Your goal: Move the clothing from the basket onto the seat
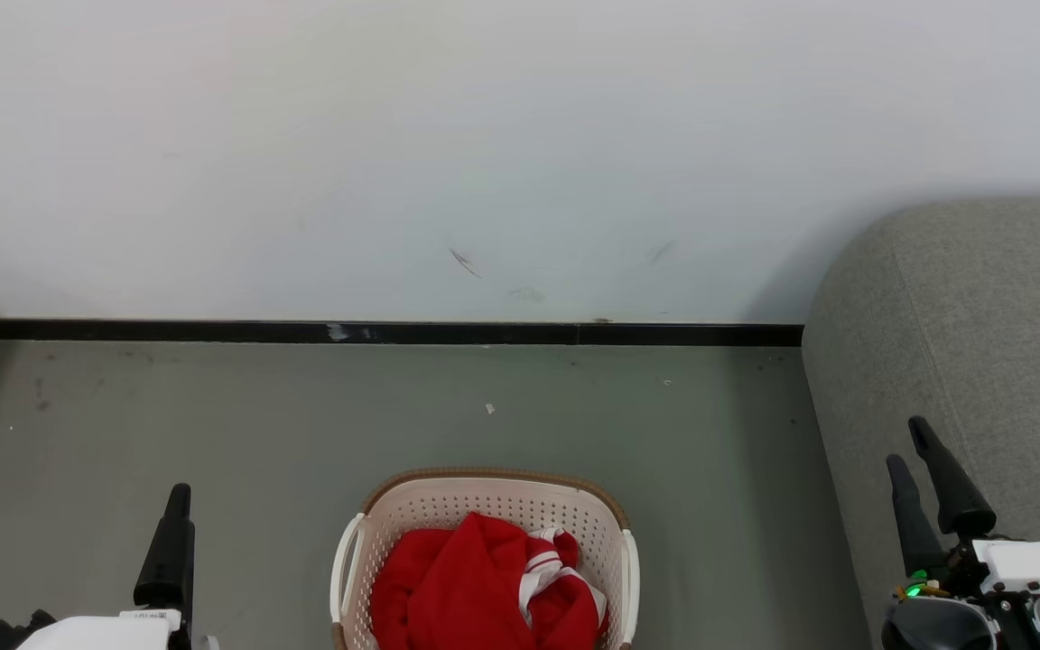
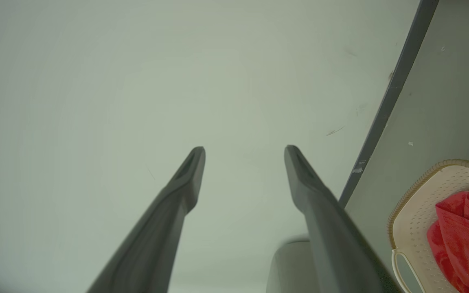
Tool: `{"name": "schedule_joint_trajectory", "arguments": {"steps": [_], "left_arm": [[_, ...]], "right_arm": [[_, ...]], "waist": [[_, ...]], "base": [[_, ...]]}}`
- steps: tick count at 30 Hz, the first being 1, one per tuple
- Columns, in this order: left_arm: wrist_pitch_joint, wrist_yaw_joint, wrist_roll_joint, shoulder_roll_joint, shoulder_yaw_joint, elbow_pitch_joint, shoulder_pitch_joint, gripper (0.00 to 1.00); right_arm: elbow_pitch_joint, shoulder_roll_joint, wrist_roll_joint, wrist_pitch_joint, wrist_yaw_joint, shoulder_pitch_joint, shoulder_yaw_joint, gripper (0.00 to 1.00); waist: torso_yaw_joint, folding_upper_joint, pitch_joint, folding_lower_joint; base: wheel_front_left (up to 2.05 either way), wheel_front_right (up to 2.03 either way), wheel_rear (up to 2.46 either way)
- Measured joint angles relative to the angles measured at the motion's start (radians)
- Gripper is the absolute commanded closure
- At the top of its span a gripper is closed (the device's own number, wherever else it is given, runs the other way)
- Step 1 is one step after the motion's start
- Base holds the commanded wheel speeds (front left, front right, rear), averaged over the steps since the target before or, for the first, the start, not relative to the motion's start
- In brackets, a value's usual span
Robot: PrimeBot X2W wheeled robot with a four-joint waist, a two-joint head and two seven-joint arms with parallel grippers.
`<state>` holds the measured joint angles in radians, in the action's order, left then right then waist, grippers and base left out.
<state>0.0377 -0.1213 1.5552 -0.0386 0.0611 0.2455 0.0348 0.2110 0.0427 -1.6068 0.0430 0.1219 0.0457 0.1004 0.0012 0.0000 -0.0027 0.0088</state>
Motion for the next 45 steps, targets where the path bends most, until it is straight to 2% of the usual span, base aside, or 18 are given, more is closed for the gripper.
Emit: {"name": "schedule_joint_trajectory", "arguments": {"steps": [9, 18, 24, 35, 45], "left_arm": [[-0.044, 0.000, -0.083, -0.029, -0.034, -0.019, 0.000, 0.00], [-0.085, 0.000, -0.236, -0.083, -0.089, -0.031, 0.000, 0.00], [-0.111, 0.000, -0.347, -0.116, -0.121, -0.032, 0.000, 0.00], [-0.156, 0.014, -0.573, -0.163, -0.182, -0.033, 0.001, 0.00], [-0.189, 0.059, -0.758, -0.194, -0.229, -0.032, 0.024, 0.00]], "right_arm": [[-0.046, 0.031, 0.100, -0.039, 0.000, 0.004, -0.047, 0.00], [-0.072, 0.091, 0.253, -0.085, 0.000, 0.006, -0.114, 0.00], [-0.072, 0.139, 0.392, -0.111, 0.000, 0.006, -0.152, 0.00], [-0.049, 0.186, 0.633, -0.159, 0.000, 0.015, -0.198, 0.00], [-0.030, 0.191, 0.791, -0.190, 0.001, 0.026, -0.231, 0.00]], "waist": [[0.002, 0.0001, -0.007, 0.0072], [0.003, 0.0000, -0.010, 0.0085], [0.004, 0.0000, -0.008, 0.0046], [0.005, 0.0000, 0.000, -0.0047], [0.006, 0.0000, 0.004, -0.0074]], "base": [[0.00, 0.00, 0.00], [0.00, 0.00, 0.00], [0.00, 0.00, 0.00], [0.00, 0.00, 0.00], [0.00, 0.00, 0.00]]}}
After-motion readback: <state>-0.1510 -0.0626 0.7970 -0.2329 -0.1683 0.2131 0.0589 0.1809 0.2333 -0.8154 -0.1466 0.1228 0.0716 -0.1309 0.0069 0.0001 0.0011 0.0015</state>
